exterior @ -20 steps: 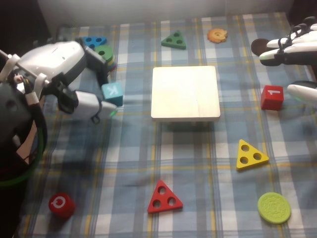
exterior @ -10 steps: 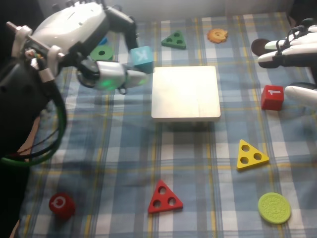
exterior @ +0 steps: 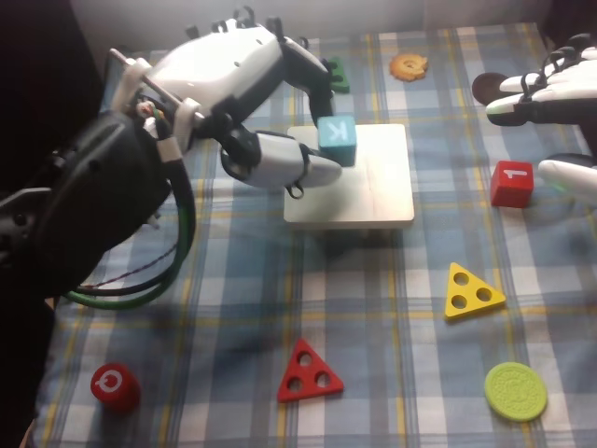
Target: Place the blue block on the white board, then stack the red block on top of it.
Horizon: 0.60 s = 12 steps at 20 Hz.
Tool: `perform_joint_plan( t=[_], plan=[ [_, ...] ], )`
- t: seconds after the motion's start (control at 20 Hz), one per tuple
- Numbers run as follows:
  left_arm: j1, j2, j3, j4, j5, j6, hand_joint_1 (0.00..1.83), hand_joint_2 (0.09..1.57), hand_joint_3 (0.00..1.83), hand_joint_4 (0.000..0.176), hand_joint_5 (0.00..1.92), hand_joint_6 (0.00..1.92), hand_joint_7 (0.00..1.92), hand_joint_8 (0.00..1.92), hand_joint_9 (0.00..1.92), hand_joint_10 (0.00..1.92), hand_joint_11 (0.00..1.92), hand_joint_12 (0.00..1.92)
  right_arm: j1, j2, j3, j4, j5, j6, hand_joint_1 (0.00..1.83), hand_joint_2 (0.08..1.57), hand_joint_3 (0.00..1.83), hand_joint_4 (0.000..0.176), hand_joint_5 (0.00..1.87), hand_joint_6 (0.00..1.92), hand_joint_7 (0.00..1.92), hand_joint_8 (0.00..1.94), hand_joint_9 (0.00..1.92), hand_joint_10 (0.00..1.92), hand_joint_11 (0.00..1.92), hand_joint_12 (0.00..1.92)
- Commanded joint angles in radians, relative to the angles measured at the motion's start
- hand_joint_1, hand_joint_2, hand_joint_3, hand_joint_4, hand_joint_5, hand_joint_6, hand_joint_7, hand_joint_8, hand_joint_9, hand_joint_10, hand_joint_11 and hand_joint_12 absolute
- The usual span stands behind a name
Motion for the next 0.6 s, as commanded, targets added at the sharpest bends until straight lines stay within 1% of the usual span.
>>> perform_joint_plan(
  t=[0.0,0.05,0.1,0.15,0.2,0.25,0.3,0.35,0.4,0.45,0.5,0.55],
  plan=[
    [-0.013,-0.007,0.009,0.018,-0.083,-0.003,1.06,1.10,0.00,0.112,1.01,0.93,0.66,0.00,0.46,0.00,0.00,0.70,0.008,-0.003,0.005,0.019,0.120,0.006,0.57,1.39,0.00,0.000,0.59,0.00,0.55,0.00,0.55,0.00,0.37,0.45],
    [-0.013,-0.013,0.015,0.013,-0.077,-0.003,1.05,1.10,0.00,0.133,1.01,0.93,0.66,0.00,0.46,0.00,0.00,0.69,0.008,-0.004,0.005,0.019,0.120,0.006,0.57,1.38,0.00,0.000,0.60,0.00,0.55,0.00,0.55,0.00,0.37,0.45],
    [-0.014,-0.022,0.025,0.006,-0.068,-0.003,1.05,1.09,0.00,0.149,1.02,0.91,0.65,0.00,0.47,0.00,0.00,0.70,0.008,-0.004,0.005,0.019,0.120,0.006,0.58,1.39,0.00,0.000,0.60,0.00,0.55,0.00,0.55,0.00,0.38,0.46],
    [-0.016,-0.028,0.030,0.004,-0.062,-0.003,1.05,1.10,0.00,0.148,1.02,0.91,0.63,0.00,0.47,0.00,0.00,0.70,0.008,-0.004,0.005,0.019,0.120,0.006,0.57,1.38,0.00,0.000,0.60,0.01,0.55,0.00,0.55,0.00,0.37,0.46],
    [-0.017,-0.035,0.037,0.002,-0.052,-0.003,1.05,1.10,0.00,0.126,1.02,0.91,0.62,0.00,0.46,0.00,0.00,0.69,0.008,-0.004,0.005,0.019,0.120,0.006,0.57,1.39,0.00,0.000,0.60,0.00,0.55,0.00,0.55,0.00,0.37,0.45],
    [-0.017,-0.038,0.040,0.000,-0.049,-0.003,1.05,1.10,0.00,0.121,1.01,0.92,0.61,0.00,0.47,0.00,0.00,0.73,0.008,-0.004,0.006,0.019,0.120,0.006,0.58,1.39,0.00,0.000,0.60,0.00,0.55,0.00,0.55,0.00,0.37,0.46],
    [-0.017,-0.038,0.041,0.000,-0.049,-0.003,1.05,1.10,0.00,0.128,1.02,0.91,0.63,0.00,0.48,0.00,0.00,0.76,0.008,-0.004,0.006,0.019,0.120,0.006,0.58,1.39,0.00,0.000,0.60,0.00,0.55,0.00,0.55,0.00,0.37,0.46],
    [-0.017,-0.038,0.041,0.000,-0.048,-0.003,1.04,1.10,0.00,0.151,1.01,0.92,0.66,0.01,0.49,0.00,0.00,0.78,0.008,-0.004,0.006,0.019,0.120,0.006,0.59,1.38,0.00,0.000,0.60,0.00,0.55,0.00,0.55,0.00,0.38,0.46],
    [-0.017,-0.038,0.042,-0.001,-0.048,-0.003,1.04,1.10,0.00,0.151,1.01,0.92,0.66,0.01,0.49,0.00,0.00,0.78,0.008,-0.004,0.006,0.019,0.120,0.006,0.59,1.38,0.00,0.000,0.60,0.00,0.55,0.00,0.55,0.00,0.38,0.46],
    [-0.017,-0.039,0.042,-0.002,-0.047,-0.003,1.03,1.10,0.00,0.171,0.99,0.96,0.67,0.01,0.50,0.00,0.00,0.77,0.008,-0.004,0.006,0.019,0.120,0.006,0.58,1.38,0.00,0.000,0.60,0.00,0.55,0.00,0.56,0.00,0.38,0.47],
    [-0.017,-0.040,0.044,-0.003,-0.046,-0.003,1.02,1.11,0.00,0.176,0.97,0.98,0.68,0.00,0.50,0.00,0.00,0.76,0.008,-0.004,0.006,0.018,0.120,0.006,0.58,1.38,0.00,0.007,0.60,0.00,0.55,0.00,0.55,0.00,0.37,0.47],
    [-0.017,-0.041,0.045,-0.004,-0.045,-0.003,1.02,1.11,0.00,0.176,0.97,0.98,0.68,0.00,0.50,0.00,0.00,0.76,0.008,-0.004,0.006,0.018,0.120,0.006,0.58,1.38,0.00,0.007,0.60,0.00,0.55,0.00,0.55,0.00,0.37,0.47]
  ],
)
